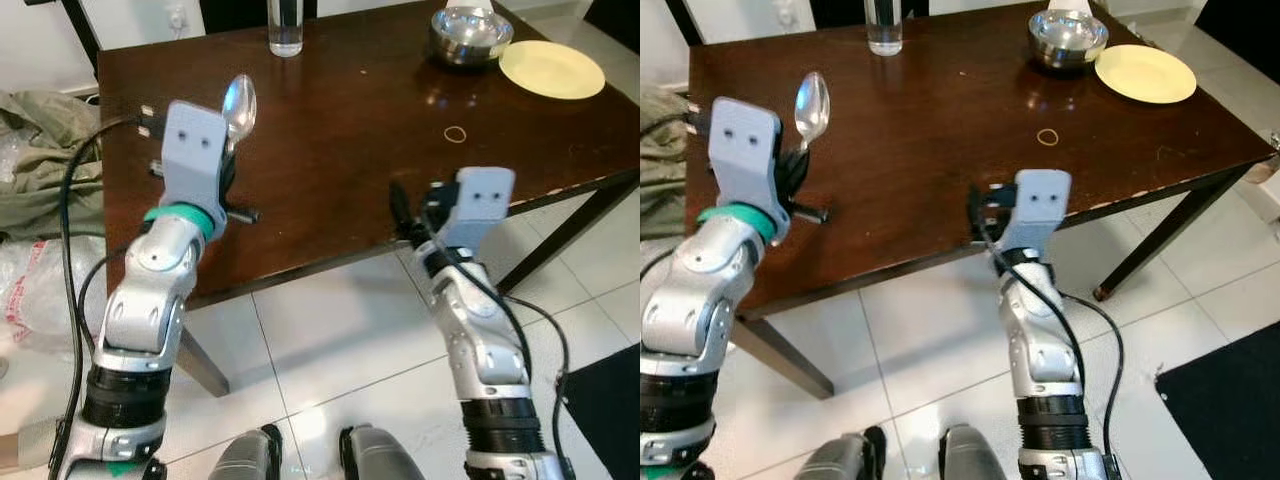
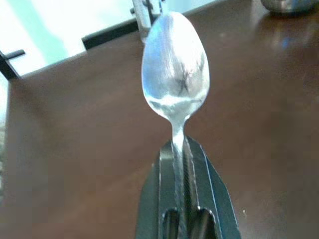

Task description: Setting the table

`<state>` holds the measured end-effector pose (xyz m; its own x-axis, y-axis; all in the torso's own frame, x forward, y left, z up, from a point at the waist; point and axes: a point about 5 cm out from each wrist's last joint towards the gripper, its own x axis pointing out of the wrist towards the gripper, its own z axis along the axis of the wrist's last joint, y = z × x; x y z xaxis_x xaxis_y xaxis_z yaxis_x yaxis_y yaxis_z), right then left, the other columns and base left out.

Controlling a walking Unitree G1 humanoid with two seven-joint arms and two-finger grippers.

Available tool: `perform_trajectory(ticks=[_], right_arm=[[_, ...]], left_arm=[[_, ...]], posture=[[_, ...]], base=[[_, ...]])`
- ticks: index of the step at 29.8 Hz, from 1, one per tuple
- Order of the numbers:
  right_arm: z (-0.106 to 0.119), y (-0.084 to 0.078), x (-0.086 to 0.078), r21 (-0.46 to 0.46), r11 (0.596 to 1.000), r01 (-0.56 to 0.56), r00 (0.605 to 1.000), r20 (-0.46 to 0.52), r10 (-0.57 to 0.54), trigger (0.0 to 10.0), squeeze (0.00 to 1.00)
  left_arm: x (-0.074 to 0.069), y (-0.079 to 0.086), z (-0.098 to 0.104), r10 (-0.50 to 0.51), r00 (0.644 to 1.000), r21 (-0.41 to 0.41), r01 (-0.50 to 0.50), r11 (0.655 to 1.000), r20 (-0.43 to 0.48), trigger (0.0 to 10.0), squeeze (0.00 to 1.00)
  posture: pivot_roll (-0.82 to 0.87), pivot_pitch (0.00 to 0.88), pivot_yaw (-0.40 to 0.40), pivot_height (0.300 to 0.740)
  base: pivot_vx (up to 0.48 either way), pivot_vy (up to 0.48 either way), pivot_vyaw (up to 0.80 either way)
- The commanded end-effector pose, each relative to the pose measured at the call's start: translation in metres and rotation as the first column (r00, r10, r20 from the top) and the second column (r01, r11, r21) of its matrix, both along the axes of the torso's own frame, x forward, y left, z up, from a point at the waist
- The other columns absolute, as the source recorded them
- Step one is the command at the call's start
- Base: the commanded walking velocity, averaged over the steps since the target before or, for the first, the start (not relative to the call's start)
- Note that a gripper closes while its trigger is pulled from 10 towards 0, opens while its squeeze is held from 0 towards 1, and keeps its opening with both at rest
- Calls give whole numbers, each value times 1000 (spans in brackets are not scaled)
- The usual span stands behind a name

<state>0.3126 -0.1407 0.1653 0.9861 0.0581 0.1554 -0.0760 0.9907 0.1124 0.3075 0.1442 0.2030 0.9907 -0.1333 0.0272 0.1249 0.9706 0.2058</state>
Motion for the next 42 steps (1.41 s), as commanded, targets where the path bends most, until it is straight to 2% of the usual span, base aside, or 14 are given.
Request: perform_trajectory(ticks=[1, 4, 6, 8, 9, 12, 14, 15, 17, 19, 23, 32, 42], right_arm=[[-4, -2, -2, -3, 1000, 6, 1000, -19, -6, 10000, 0], [-5, -2, -2, 0, 1000, 6, 1000, -21, -6, 10000, 0], [-6, -1, -2, 22, 1000, 1, 1000, -29, -1, 10000, 0], [-6, -1, -2, 22, 1000, 1, 1000, -29, -1, 10000, 0], [-7, 0, -2, 50, 999, 6, 999, -37, -4, 10000, 0], [-8, -1, -2, 76, 997, 8, 999, -46, -5, 10000, 0], [-8, -2, -2, 144, 989, 19, 998, -68, -9, 10000, 0], [-8, -2, -2, 144, 989, 19, 998, -68, -9, 10000, 0], [-10, -4, -1, 228, 973, 32, 996, -90, -12, 10000, 0], [-11, -4, 0, 255, 966, 36, 995, -96, -11, 10000, 0], [-11, -4, 0, 274, 961, 32, 995, -98, -6, 10000, 0], [-9, 10, -2, 308, 951, -36, 994, -83, 65, 10000, 0], [-10, 14, -3, 318, 947, -51, 993, -89, 83, 10000, 0]], left_arm=[[-8, -1, -11, 15, 1000, 65, -15, 998, 6, 10000, 0], [-8, 5, -16, 69, 997, 91, -72, 993, 31, 10000, 0], [-1, 12, -19, 137, 991, 14, -137, 991, -9, 10000, 0], [-1, 12, -19, 137, 991, 14, -137, 991, -9, 10000, 0], [1, 14, -20, 154, 988, -19, -155, 988, -30, 10000, 0], [2, 15, -20, 168, 985, -36, -170, 985, -46, 10000, 0], [3, 18, -20, 179, 982, -18, -181, 983, -58, 10000, 0], [3, 18, -20, 179, 982, -18, -181, 983, -58, 10000, 0], [2, 20, -21, 190, 980, -8, -191, 982, -61, 10000, 0], [2, 20, -21, 192, 979, -8, -193, 981, -62, 10000, 0], [2, 19, -22, 193, 979, -5, -193, 981, -60, 10000, 0], [1, 12, -32, 185, 978, 8, -185, 983, -93, 10000, 0], [2, 11, -33, 185, 977, 16, -184, 983, -105, 10000, 0]], posture=[[-136, 71, 53, 740], [-135, 70, 54, 740], [-138, 68, 51, 740], [-138, 68, 51, 740], [-139, 67, 49, 740], [-142, 68, 50, 740], [-142, 67, 52, 740], [-142, 67, 52, 740], [-135, 67, 55, 740], [-135, 67, 55, 740], [-134, 67, 57, 740], [-128, 55, 70, 740], [-129, 48, 72, 740]], base=[[0, 0, 0], [0, 0, 0], [0, 0, 0], [0, 0, 0], [0, 0, 0], [0, 0, 0], [0, 0, 800], [0, 0, 800], [0, 0, 800], [0, 0, 800], [0, 0, 800], [0, 0, 800], [0, 0, 800]])
